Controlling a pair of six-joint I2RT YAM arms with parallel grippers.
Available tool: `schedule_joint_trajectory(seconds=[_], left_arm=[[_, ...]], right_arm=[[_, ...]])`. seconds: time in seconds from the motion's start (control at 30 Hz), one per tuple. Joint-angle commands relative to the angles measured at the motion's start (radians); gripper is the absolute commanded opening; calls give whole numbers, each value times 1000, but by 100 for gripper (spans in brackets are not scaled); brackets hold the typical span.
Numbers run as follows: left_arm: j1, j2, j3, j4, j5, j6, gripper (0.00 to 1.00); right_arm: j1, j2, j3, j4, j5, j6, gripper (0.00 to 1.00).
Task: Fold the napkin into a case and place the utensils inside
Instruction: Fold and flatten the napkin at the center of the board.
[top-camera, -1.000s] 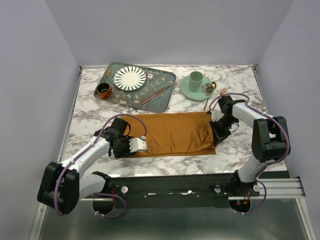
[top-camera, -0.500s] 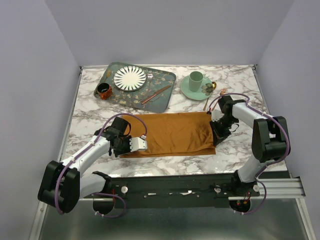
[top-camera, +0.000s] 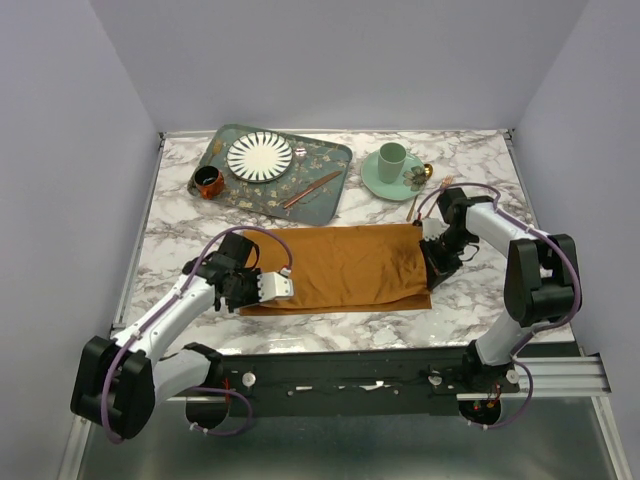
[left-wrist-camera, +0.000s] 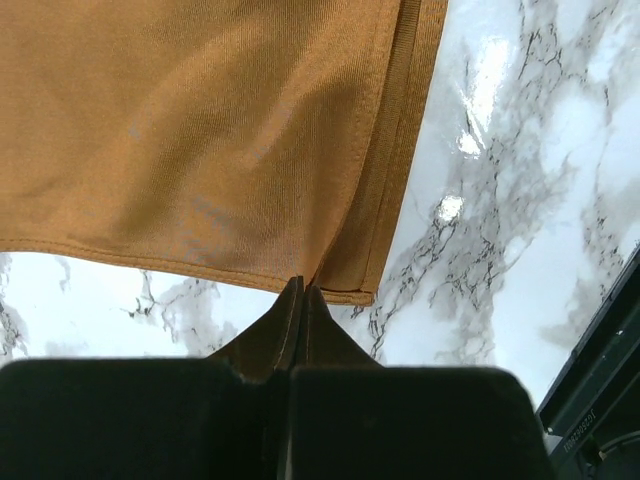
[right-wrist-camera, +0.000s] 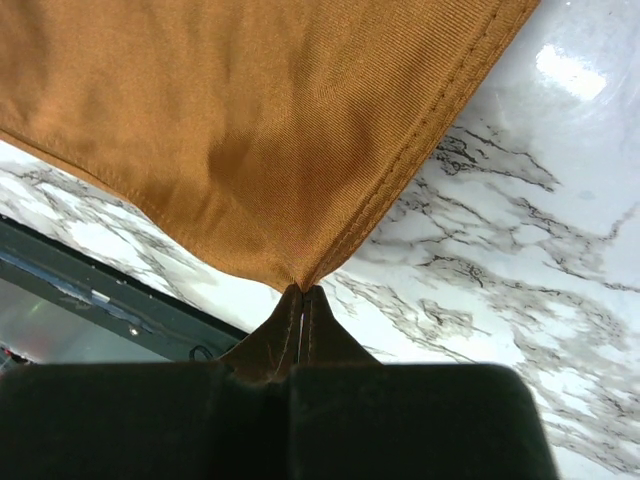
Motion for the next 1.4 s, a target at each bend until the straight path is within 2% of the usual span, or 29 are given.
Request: schedule_joint_trajectory(seconds=[0.0,0.7,1.07,1.17,1.2,1.23,1.27,1.3,1.33,1.37], left_arm=[[4,-51,23,-52,15,9,0],[7,-149,-3,-110,-17,51,0],[7,-115,-34,-86,-23,54,0],[8,-105,-45,-75,-33,60,0],[8,-101,-49,-69,-45,61,0],[8,-98,-53,-67,-51,61,0],[7,-95,-50,-66,-57,58,10],[7,-95,-46,-67,-60,54,16],[8,-100,-40,-72,-57,49,22],[7,-115,-27,-78,-51,35,34]], right_arm=[[3,-25,22,-60,-12,-58,1],[43,31,18,-109,-71,-122,1],[52,60,-7,-72,-32,-107,1],[51,65,-8,-73,-29,-105,13],[52,62,-8,-75,-26,-107,27],[52,59,-7,-76,-26,-109,35],[52,53,-4,-81,-29,-113,44],[52,38,13,-101,-40,-122,57],[51,27,22,-112,-46,-131,62],[51,16,36,-122,-52,-138,65]])
